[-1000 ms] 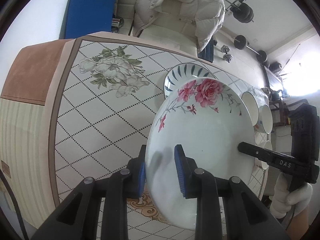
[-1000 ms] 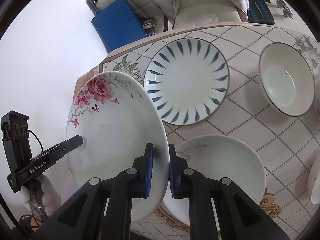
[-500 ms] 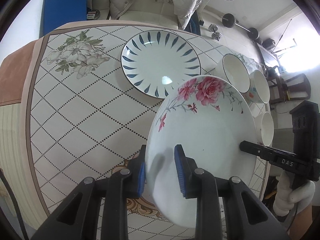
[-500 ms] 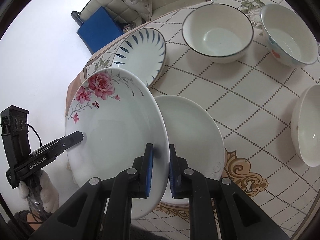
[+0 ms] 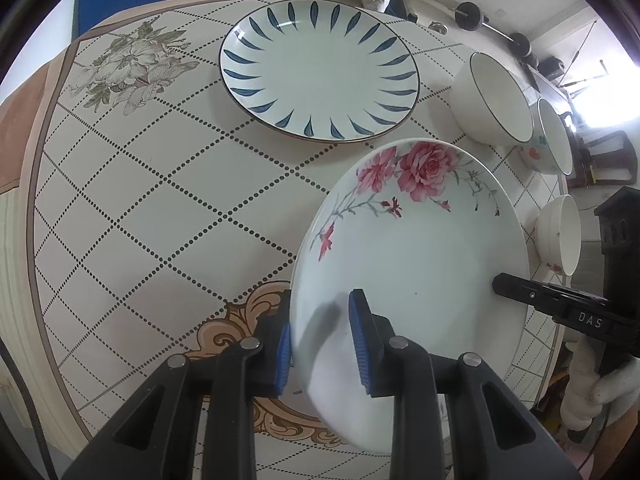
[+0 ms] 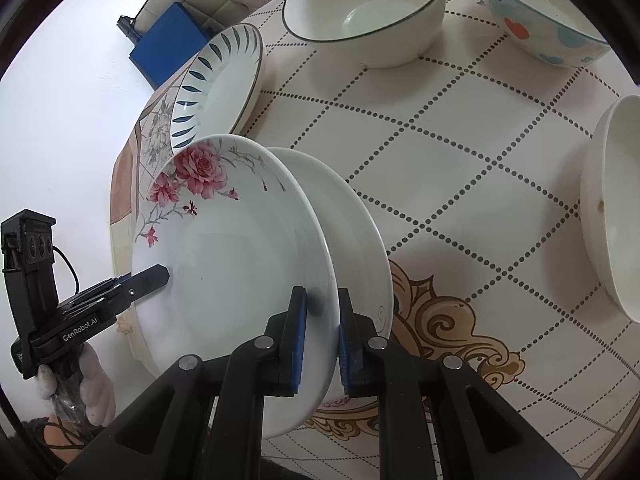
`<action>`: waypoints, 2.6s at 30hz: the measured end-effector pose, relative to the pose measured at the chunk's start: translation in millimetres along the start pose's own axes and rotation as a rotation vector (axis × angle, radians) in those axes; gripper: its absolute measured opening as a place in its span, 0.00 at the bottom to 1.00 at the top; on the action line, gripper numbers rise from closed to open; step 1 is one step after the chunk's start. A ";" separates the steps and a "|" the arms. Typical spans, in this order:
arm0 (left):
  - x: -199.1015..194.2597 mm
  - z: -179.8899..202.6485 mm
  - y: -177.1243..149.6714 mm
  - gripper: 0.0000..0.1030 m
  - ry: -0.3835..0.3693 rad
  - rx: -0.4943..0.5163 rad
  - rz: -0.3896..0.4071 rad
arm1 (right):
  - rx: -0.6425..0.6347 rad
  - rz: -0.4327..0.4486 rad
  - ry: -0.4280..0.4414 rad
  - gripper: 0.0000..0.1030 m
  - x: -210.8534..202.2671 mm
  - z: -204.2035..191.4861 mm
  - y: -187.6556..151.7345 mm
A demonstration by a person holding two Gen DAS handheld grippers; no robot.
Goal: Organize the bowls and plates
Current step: 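Lift the pink-rose plate with both grippers and carry it over the grey-flower plate, then lower the pink-rose plate onto the grey-flower plate and open both grippers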
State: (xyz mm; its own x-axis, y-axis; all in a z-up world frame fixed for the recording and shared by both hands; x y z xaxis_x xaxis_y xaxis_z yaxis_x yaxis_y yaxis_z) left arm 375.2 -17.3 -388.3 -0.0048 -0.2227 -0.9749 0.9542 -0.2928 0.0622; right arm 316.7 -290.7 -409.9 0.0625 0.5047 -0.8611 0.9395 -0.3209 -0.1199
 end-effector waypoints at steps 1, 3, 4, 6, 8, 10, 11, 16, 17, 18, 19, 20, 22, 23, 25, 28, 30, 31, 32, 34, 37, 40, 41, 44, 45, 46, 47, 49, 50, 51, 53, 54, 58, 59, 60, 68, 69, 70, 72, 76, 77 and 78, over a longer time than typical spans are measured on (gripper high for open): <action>2.9 -0.1 -0.8 0.23 0.002 0.000 -0.005 | 0.000 -0.001 -0.001 0.15 1.2 0.9 0.7; 7.9 -0.6 -2.2 0.23 0.007 -0.001 -0.014 | -0.004 -0.008 -0.011 0.15 6.0 2.4 2.4; 10.3 -0.4 -1.8 0.23 0.009 -0.001 -0.019 | -0.004 -0.008 -0.014 0.15 7.8 2.8 3.1; 14.6 -0.1 -3.0 0.23 0.015 0.002 -0.028 | -0.011 -0.012 -0.023 0.15 12.3 2.1 4.0; 19.0 -0.4 -3.5 0.23 0.018 0.003 -0.038 | -0.010 -0.013 -0.029 0.15 16.1 3.0 4.6; 22.9 0.7 -3.7 0.23 0.025 0.007 -0.042 | -0.018 -0.013 -0.037 0.15 19.8 3.2 4.9; 23.2 2.8 -1.5 0.23 0.035 0.014 -0.037 | -0.019 -0.014 -0.040 0.15 21.0 3.3 5.4; 25.8 6.1 1.8 0.23 0.053 0.020 -0.041 | -0.018 -0.019 -0.039 0.15 28.8 3.3 6.4; 26.0 6.9 1.9 0.23 0.059 0.023 -0.041 | -0.018 -0.018 -0.037 0.15 30.1 3.0 6.8; 26.3 7.4 1.9 0.23 0.060 0.024 -0.043 | -0.016 -0.016 -0.035 0.16 30.2 3.7 6.5; 27.6 8.4 3.5 0.23 0.061 0.023 -0.047 | -0.012 -0.015 -0.028 0.15 30.5 4.3 6.8; 27.9 8.6 4.1 0.23 0.065 0.024 -0.050 | -0.010 -0.013 -0.025 0.15 30.6 4.4 7.7; 28.7 7.9 3.7 0.23 0.075 0.021 -0.063 | -0.008 -0.011 -0.026 0.15 26.8 8.8 6.8; 30.5 8.2 4.0 0.23 0.079 0.020 -0.070 | -0.011 -0.012 -0.029 0.15 27.3 7.8 7.7; 33.7 7.1 3.5 0.23 0.090 0.018 -0.087 | -0.004 -0.015 -0.034 0.16 24.4 10.6 7.3; 39.9 4.3 -0.1 0.23 0.088 0.003 -0.120 | 0.004 -0.024 -0.047 0.16 23.0 11.1 7.8; 40.0 5.8 -1.0 0.23 0.090 0.013 -0.114 | 0.004 -0.021 -0.057 0.16 21.9 11.0 6.7; 40.3 7.0 -1.1 0.23 0.099 0.020 -0.113 | 0.006 -0.019 -0.063 0.16 22.5 10.2 5.9; 40.8 8.0 -0.9 0.23 0.105 0.026 -0.114 | 0.007 -0.020 -0.068 0.16 22.5 10.5 5.6; 41.9 8.8 -1.6 0.23 0.105 0.023 -0.121 | 0.007 -0.021 -0.073 0.15 23.2 9.3 4.6; 40.4 8.0 0.2 0.23 0.100 0.012 -0.123 | 0.010 -0.037 -0.101 0.16 25.9 3.7 3.5; 36.0 14.6 1.3 0.24 0.102 0.011 -0.115 | 0.018 -0.063 -0.136 0.17 27.3 -1.7 4.6; 34.6 15.8 1.3 0.24 0.105 0.012 -0.114 | 0.029 -0.071 -0.137 0.18 27.5 -2.5 5.2; 32.6 16.3 1.2 0.24 0.109 0.007 -0.108 | 0.056 -0.081 -0.139 0.26 27.0 -6.6 5.4; 31.9 16.8 1.1 0.24 0.112 0.005 -0.105 | 0.058 -0.084 -0.144 0.30 27.0 -9.1 5.1; 31.1 15.0 4.0 0.24 0.114 0.005 -0.105 | 0.060 -0.089 -0.154 0.33 27.5 -11.9 4.4; 30.4 15.0 3.6 0.24 0.118 0.003 -0.104 | 0.060 -0.094 -0.167 0.34 28.3 -15.0 3.6; 26.9 14.5 1.2 0.24 0.123 0.001 -0.102 | 0.053 -0.107 -0.187 0.40 30.6 -20.6 2.5; 26.1 14.7 0.2 0.24 0.131 0.003 -0.100 | 0.044 -0.110 -0.205 0.40 31.6 -24.2 1.6; 23.8 14.3 -1.6 0.24 0.139 0.006 -0.098 | 0.041 -0.107 -0.220 0.41 31.3 -27.1 1.4; 21.8 14.4 -5.5 0.24 0.148 0.017 -0.099 | 0.033 -0.105 -0.247 0.41 32.0 -31.4 0.3; 21.3 15.3 -7.4 0.24 0.163 0.027 -0.100 | 0.034 -0.103 -0.257 0.41 31.9 -31.4 0.0; 18.3 20.7 -13.7 0.24 0.203 0.062 -0.086 | 0.046 -0.082 -0.280 0.42 34.5 -37.0 -2.9; 18.9 22.6 -15.0 0.24 0.199 0.064 -0.085 | 0.048 -0.078 -0.289 0.42 35.6 -39.6 -3.5; 18.4 23.1 -15.7 0.24 0.192 0.062 -0.086 | 0.053 -0.074 -0.298 0.42 36.1 -41.4 -4.0; 7.1 33.1 -21.0 0.24 0.160 0.055 -0.081 | 0.166 -0.139 -0.145 0.55 38.5 -21.8 -3.5; 6.6 34.8 -21.8 0.24 0.157 0.056 -0.082 | 0.169 -0.149 -0.131 0.55 37.6 -19.7 -4.3; 6.2 36.3 -22.7 0.24 0.154 0.056 -0.084 | 0.172 -0.157 -0.116 0.55 37.1 -16.8 -4.3; 5.8 38.8 -23.7 0.24 0.149 0.059 -0.085 | 0.182 -0.166 -0.092 0.55 35.6 -12.1 -4.7; 3.5 45.9 -26.3 0.24 0.146 0.065 -0.081 | 0.191 -0.174 -0.085 0.57 30.4 -5.7 -4.8; 4.6 46.6 -25.8 0.24 0.145 0.067 -0.079 | 0.194 -0.174 -0.072 0.57 28.2 -4.3 -5.1; 3.5 47.6 -26.0 0.24 0.146 0.065 -0.076 | 0.197 -0.172 -0.064 0.57 26.2 -4.2 -5.4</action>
State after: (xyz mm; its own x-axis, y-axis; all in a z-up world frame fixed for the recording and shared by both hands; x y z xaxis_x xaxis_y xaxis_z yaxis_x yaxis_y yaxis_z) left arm 336.1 -54.7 -383.2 -0.0281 -0.0615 -0.9977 0.9313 -0.3642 -0.0038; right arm 314.7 -272.3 -429.7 -0.1193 0.5158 -0.8483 0.8506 -0.3876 -0.3553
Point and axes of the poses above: each gripper's, at about its wrist camera, not at the fingertips, and x roughly the way its jaws point, z to its right, y to its top, the point moved 2 cm from there along x, roughly the way its jaws point, and after that the axes turned 6 degrees about x, right-handed, at the moved point
